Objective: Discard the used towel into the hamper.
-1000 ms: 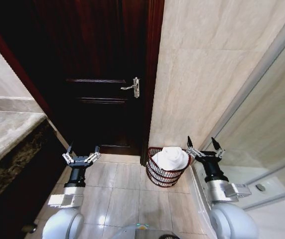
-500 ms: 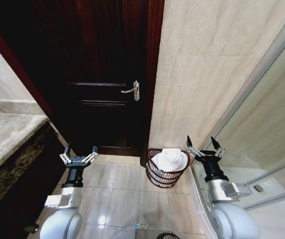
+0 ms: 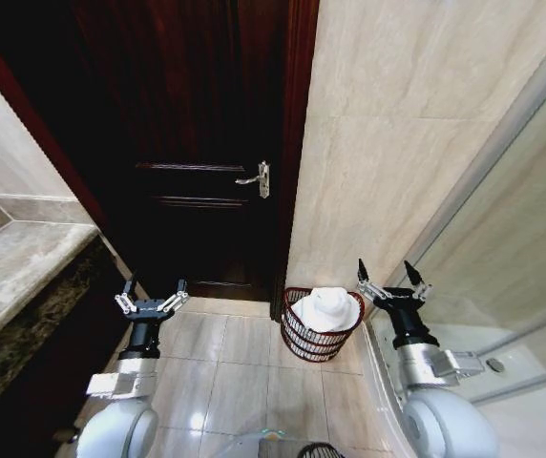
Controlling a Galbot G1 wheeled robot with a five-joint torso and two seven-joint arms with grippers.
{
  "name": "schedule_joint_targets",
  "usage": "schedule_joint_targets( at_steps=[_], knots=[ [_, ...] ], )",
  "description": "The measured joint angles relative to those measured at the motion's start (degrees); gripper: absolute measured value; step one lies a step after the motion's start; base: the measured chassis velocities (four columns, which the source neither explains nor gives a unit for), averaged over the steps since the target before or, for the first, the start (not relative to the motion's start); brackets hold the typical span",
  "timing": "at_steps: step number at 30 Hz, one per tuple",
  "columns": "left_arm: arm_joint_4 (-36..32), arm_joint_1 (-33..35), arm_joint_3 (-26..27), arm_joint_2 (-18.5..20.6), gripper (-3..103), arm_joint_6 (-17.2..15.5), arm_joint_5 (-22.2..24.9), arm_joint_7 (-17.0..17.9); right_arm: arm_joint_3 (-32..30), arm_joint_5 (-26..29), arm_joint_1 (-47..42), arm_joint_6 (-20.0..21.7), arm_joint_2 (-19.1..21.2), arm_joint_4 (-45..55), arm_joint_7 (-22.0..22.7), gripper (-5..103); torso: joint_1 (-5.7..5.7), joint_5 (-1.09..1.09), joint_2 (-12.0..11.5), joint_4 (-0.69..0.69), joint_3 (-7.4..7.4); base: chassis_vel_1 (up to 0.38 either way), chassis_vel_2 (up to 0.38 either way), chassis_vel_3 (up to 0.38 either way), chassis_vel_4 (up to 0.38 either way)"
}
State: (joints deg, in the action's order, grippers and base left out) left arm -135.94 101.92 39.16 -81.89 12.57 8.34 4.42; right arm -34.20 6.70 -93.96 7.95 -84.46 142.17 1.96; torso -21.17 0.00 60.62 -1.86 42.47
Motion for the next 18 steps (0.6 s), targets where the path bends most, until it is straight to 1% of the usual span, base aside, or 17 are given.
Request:
schedule_joint_targets(
  at_steps=[5,8,10,13,14,18],
  knots=[
    [0.2,-0.2,-0.5,-0.1,100,0.0,-0.1,0.0,-0.1,0.0,-0.2,0.0,0.1,0.0,0.0,100,-0.43,0.00,0.9,0.00,0.48,0.000,0.000,0.000,0.000],
    [0.5,-0.6,-1.0,0.0,100,-0.3,-0.5,0.0,0.0,0.0,0.2,0.1,0.2,0.0,0.0,100,-0.96,0.00,2.1,0.00,1.12,0.000,0.000,0.000,0.000],
    [0.5,-0.7,-1.1,0.0,100,-0.4,-0.5,0.0,0.1,0.0,0.3,0.2,0.2,0.0,0.0,100,-1.05,0.00,2.3,0.00,1.23,0.000,0.000,0.000,0.000],
    [0.6,-1.2,-1.4,0.4,100,-1.2,-0.6,0.0,0.2,0.0,0.5,0.4,0.3,-0.2,0.0,100,-1.66,0.00,3.7,0.00,2.02,0.000,0.000,0.000,0.000],
    [0.6,-1.2,-1.4,0.4,100,-1.2,-0.6,0.0,0.2,0.0,0.5,0.4,0.3,-0.2,0.0,100,-1.66,0.00,3.7,0.00,2.02,0.000,0.000,0.000,0.000],
    [0.9,-1.6,-1.1,1.1,100,-1.5,-0.4,-0.1,0.0,0.0,0.9,0.7,0.3,-0.2,0.0,100,-2.38,0.00,5.3,0.00,2.91,0.000,0.000,0.000,0.000]
  ],
)
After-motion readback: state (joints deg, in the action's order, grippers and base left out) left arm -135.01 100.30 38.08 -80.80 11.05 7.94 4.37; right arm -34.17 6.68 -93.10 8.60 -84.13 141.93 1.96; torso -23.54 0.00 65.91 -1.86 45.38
